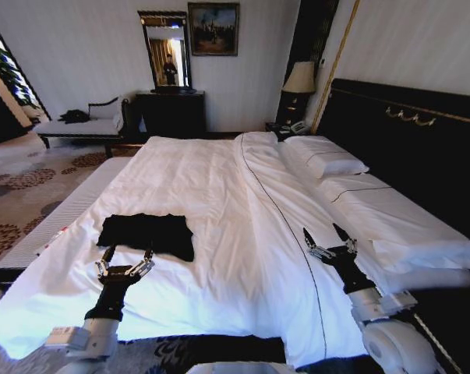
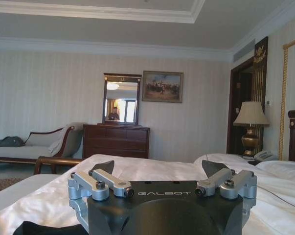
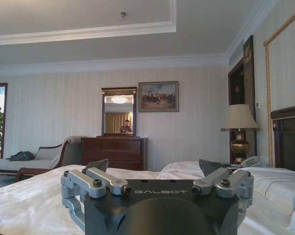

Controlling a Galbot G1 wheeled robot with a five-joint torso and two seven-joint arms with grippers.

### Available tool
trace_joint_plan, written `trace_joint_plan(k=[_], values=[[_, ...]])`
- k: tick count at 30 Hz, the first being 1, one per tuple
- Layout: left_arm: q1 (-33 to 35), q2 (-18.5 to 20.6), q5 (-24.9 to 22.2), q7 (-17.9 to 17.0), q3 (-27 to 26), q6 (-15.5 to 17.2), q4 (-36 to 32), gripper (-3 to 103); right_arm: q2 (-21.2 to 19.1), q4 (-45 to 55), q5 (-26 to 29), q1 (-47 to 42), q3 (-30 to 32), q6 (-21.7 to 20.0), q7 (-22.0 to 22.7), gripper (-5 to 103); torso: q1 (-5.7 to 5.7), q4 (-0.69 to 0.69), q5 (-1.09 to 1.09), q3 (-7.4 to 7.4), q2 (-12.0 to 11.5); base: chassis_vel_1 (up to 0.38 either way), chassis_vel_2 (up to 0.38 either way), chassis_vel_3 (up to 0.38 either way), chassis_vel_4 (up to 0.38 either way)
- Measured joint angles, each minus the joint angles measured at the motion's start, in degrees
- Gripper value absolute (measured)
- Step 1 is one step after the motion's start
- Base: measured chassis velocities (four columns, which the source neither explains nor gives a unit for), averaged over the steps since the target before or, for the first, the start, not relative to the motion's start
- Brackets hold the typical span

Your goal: Fold the clothes on the bed.

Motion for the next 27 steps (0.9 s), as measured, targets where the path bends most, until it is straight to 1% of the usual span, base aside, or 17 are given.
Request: trace_joint_plan(k=[14, 27], values=[[0.0, 0.0, 0.1, 0.0, 0.0, -0.1, 0.0, 100, 0.2, 0.0, -0.2, 0.0, -0.2, 0.1, 0.0, 100, 0.0, 0.0, 0.0, 0.0, 0.0, 0.017, 0.094, -0.02, -0.089], [0.0, 0.1, 0.1, 0.0, 0.0, -0.1, 0.0, 100, -0.5, -0.3, -0.2, 0.2, -0.4, 0.1, -0.1, 100, 0.0, 0.0, 0.0, 0.0, 0.0, 0.06, 0.084, -0.052, -0.078]])
